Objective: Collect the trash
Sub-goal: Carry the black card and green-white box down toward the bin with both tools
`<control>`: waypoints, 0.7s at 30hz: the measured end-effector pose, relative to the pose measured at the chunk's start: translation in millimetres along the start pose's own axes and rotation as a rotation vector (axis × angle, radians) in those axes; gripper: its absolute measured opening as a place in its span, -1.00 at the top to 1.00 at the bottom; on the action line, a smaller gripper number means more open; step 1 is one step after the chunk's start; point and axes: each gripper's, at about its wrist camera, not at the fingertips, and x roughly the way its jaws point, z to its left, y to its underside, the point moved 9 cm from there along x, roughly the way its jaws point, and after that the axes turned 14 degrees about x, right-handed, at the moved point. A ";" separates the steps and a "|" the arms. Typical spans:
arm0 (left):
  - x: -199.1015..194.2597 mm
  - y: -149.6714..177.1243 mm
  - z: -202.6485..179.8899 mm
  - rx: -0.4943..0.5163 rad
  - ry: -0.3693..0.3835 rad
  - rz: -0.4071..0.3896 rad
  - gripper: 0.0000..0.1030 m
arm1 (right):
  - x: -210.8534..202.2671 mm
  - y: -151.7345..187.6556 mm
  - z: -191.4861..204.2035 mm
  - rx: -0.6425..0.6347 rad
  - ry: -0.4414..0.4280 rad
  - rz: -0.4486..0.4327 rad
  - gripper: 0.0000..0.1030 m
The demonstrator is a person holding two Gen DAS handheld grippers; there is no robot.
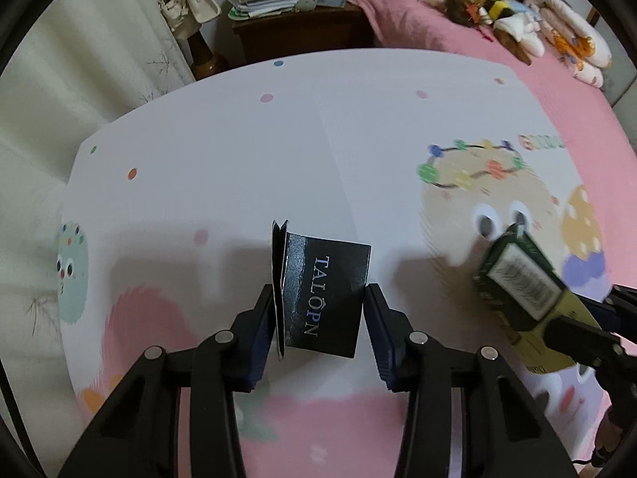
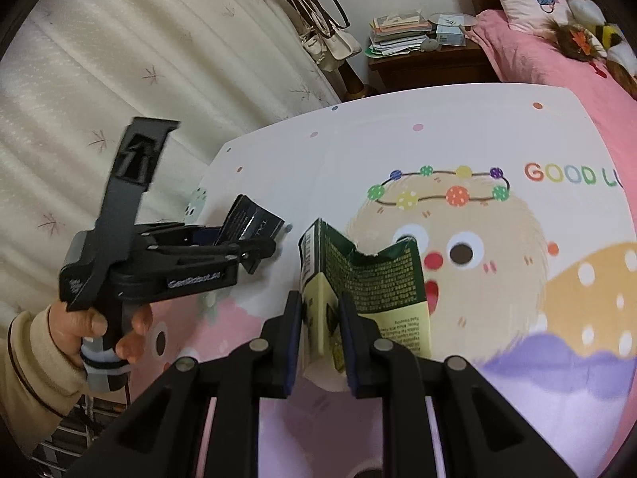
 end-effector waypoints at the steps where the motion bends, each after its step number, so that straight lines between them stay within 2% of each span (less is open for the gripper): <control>1: -6.5 3.5 -5.1 0.001 0.001 -0.006 0.18 | -2.2 4.2 2.0 0.002 -0.001 -0.001 0.65; 8: -72.0 62.6 -34.3 -0.017 0.023 -0.056 0.18 | -33.4 55.8 24.3 0.011 -0.012 -0.007 0.66; 10: -92.6 88.5 -45.3 -0.013 0.027 -0.070 0.18 | -44.3 74.5 33.5 0.011 -0.015 -0.014 0.66; 16: -143.9 175.1 -66.7 0.005 0.059 -0.120 0.18 | -79.9 153.3 70.0 0.011 -0.008 -0.038 0.66; 21: -171.6 257.7 -81.9 0.028 0.086 -0.138 0.18 | -102.3 240.4 97.7 0.047 0.009 -0.044 0.66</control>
